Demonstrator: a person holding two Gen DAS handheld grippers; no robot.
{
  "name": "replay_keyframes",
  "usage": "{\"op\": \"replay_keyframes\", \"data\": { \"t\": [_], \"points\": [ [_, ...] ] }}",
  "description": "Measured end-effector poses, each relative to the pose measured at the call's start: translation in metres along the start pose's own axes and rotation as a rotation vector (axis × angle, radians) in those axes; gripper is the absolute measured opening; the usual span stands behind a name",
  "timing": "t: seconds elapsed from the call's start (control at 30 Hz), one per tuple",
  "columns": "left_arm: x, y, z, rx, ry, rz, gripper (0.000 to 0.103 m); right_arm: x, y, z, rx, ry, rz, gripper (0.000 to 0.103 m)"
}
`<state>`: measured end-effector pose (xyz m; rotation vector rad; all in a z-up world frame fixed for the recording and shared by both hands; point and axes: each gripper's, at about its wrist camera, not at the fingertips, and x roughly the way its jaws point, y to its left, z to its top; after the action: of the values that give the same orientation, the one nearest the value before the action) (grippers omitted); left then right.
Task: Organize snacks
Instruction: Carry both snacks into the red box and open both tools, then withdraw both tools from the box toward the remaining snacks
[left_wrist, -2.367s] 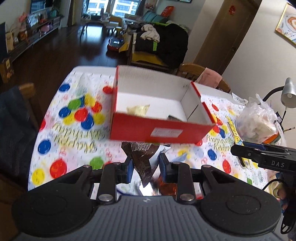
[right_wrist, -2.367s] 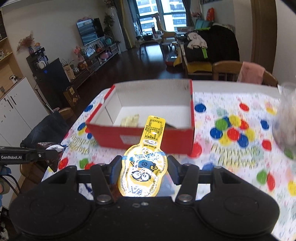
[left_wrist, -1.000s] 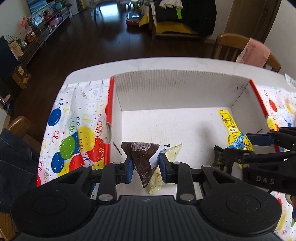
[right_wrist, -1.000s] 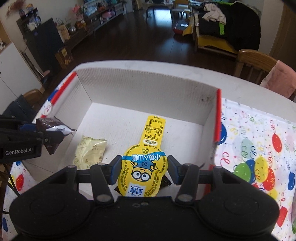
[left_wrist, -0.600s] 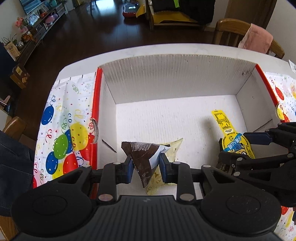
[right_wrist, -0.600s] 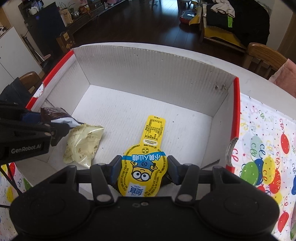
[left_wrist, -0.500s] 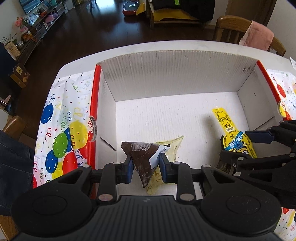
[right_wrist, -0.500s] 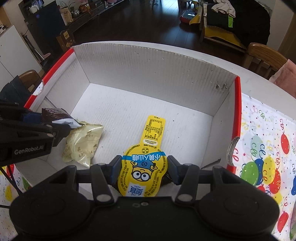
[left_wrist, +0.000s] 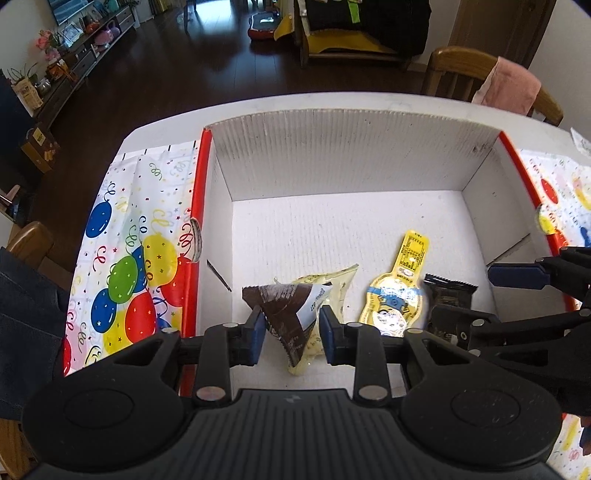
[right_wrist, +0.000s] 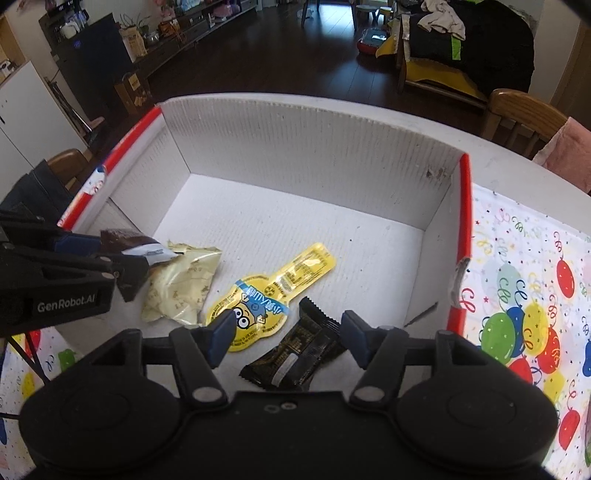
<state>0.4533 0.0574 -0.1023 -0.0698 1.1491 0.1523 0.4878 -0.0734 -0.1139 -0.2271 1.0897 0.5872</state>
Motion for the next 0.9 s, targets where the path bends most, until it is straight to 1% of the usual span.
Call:
{"op": "replay_keyframes", "data": {
  "t": [0.03, 0.1, 0.43, 0.57, 0.7, 0.9],
  "points": [
    [-0.003, 0.001, -0.001, -0.003, -0.008, -0.001, 0.048, -0.004, -0.001, -0.001, 0.005, -0.007, 0.003, 0.063],
    [-0.011, 0.001, -0.004, -0.009, -0.034, -0.007, 0.06, -0.012, -0.002, -0.002, 0.014, -0.02, 0.008, 0.064],
    [-0.049, 0.007, -0.02, -0.018, -0.109, -0.038, 0.06, -0.059, 0.002, -0.015, 0.046, -0.111, 0.04, 0.077],
    [-0.067, 0.01, -0.029, -0.023, -0.14, -0.054, 0.06, -0.078, 0.007, -0.02, 0.051, -0.143, 0.057, 0.078],
    [-0.086, 0.013, -0.039, -0.028, -0.174, -0.072, 0.061, -0.097, 0.014, -0.029, 0.058, -0.182, 0.072, 0.084],
    [-0.112, 0.016, -0.055, -0.022, -0.225, -0.095, 0.063, -0.121, 0.024, -0.041, 0.063, -0.232, 0.095, 0.088]
  ]
}}
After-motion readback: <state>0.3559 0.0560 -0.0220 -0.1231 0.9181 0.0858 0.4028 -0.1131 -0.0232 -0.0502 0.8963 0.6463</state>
